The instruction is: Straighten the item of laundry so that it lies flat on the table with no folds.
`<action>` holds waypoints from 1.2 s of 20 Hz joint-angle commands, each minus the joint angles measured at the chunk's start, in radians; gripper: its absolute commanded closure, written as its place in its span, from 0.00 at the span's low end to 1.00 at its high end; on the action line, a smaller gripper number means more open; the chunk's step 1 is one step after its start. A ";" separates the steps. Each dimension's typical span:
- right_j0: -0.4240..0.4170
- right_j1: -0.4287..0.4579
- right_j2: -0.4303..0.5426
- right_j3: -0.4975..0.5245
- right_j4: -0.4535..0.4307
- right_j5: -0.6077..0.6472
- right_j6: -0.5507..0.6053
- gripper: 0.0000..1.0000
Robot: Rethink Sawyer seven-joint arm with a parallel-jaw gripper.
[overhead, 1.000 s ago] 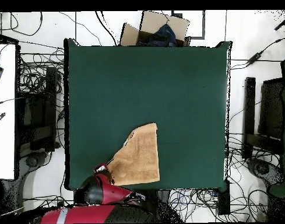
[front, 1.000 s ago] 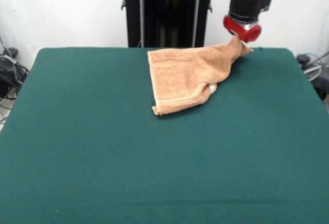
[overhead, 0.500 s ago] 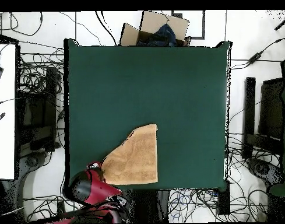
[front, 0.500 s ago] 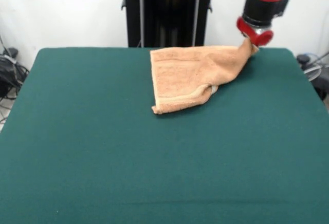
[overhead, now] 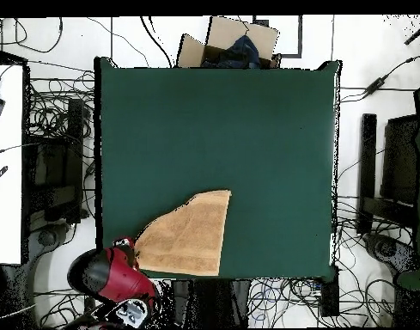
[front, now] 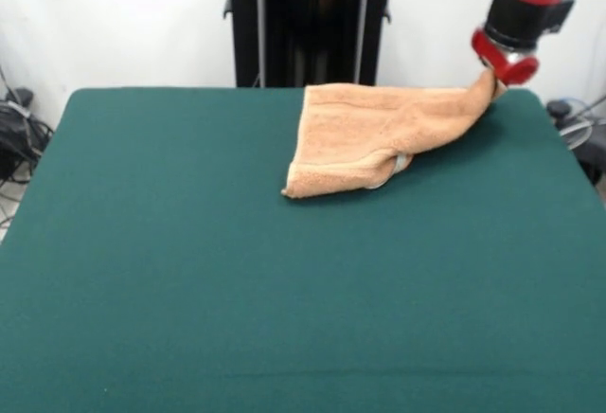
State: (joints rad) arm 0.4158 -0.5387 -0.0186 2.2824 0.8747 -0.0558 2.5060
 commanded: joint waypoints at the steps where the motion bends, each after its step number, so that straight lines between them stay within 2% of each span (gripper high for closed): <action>1: 0.060 0.043 -0.099 -0.158 0.103 0.151 0.204 1.00; 5: 0.052 0.052 -0.108 -0.162 0.072 0.140 0.182 1.00; 7: 0.005 0.046 -0.078 -0.145 0.035 0.092 0.157 1.00; 10: -0.131 0.041 0.007 -0.111 -0.073 -0.013 0.119 1.00; 14: -0.180 0.031 0.020 -0.094 -0.131 -0.018 0.116 1.00; 17: -0.132 0.013 -0.025 -0.104 -0.108 0.045 0.135 1.00; 20: -0.035 -0.020 -0.129 -0.132 -0.071 0.191 0.166 1.00; 22: 0.013 -0.030 -0.173 -0.147 -0.056 0.241 0.207 1.00; 24: 0.027 -0.043 -0.197 -0.157 -0.064 0.282 0.227 1.00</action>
State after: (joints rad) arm 0.3563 -0.5527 -0.1265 2.2254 0.7784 0.0311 2.5060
